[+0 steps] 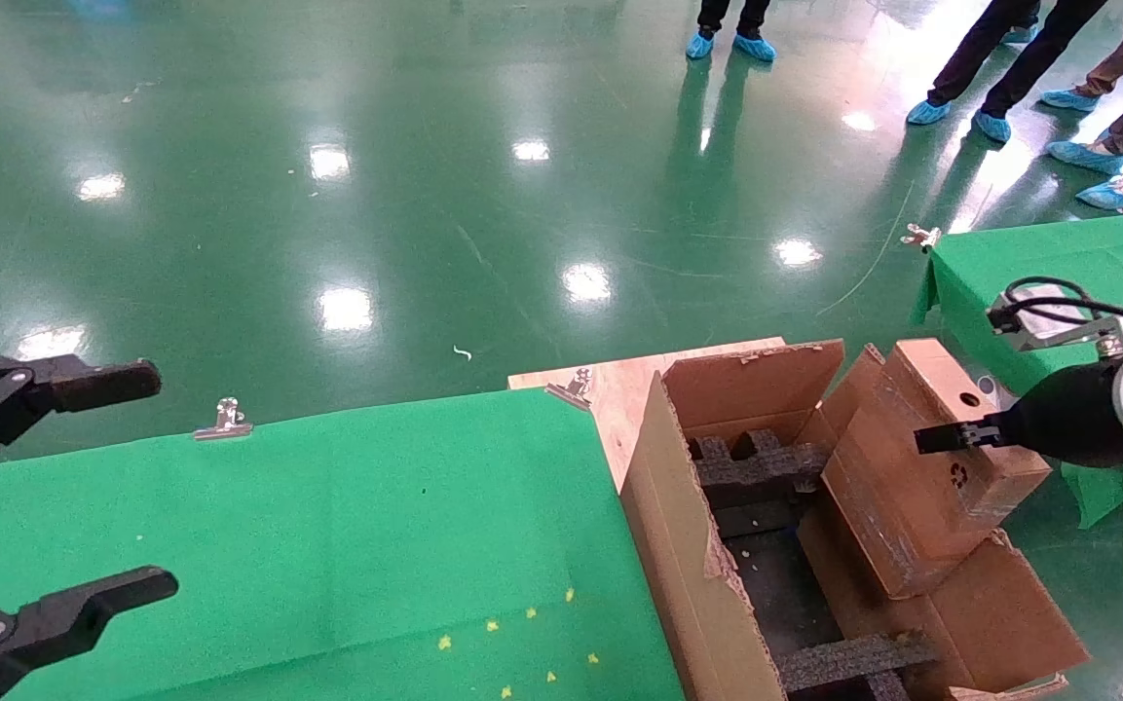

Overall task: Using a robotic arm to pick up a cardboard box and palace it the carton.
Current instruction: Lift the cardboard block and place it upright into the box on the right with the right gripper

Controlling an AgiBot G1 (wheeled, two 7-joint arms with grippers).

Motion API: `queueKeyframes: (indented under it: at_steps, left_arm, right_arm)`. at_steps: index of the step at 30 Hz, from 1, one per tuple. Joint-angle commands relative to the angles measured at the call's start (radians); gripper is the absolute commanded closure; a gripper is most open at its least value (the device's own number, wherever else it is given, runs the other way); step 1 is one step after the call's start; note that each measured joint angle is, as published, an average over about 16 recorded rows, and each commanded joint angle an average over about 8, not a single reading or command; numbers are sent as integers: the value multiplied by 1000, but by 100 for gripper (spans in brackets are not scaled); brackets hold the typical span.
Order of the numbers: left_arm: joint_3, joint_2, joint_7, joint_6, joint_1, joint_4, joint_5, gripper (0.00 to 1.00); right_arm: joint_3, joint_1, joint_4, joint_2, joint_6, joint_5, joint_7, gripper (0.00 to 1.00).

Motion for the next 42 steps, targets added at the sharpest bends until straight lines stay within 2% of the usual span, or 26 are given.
queueKeyframes:
  at_steps: [1, 15, 26, 42]
  left_arm:
    - [0, 0, 0, 0, 0, 0, 0, 0]
    - [0, 0, 0, 0, 0, 0, 0, 0]
    - [0, 0, 0, 0, 0, 0, 0, 0]
    - [0, 0, 0, 0, 0, 0, 0, 0]
  right_arm:
    - [-7, -9, 3, -5, 8, -25, 19, 100]
    - [-26, -47, 6, -11, 37, -33, 47, 100]
    - [-52, -109, 6, -18, 127, -64, 59, 100]
    - [-92, -216, 1, -55, 266, -129, 140, 100]
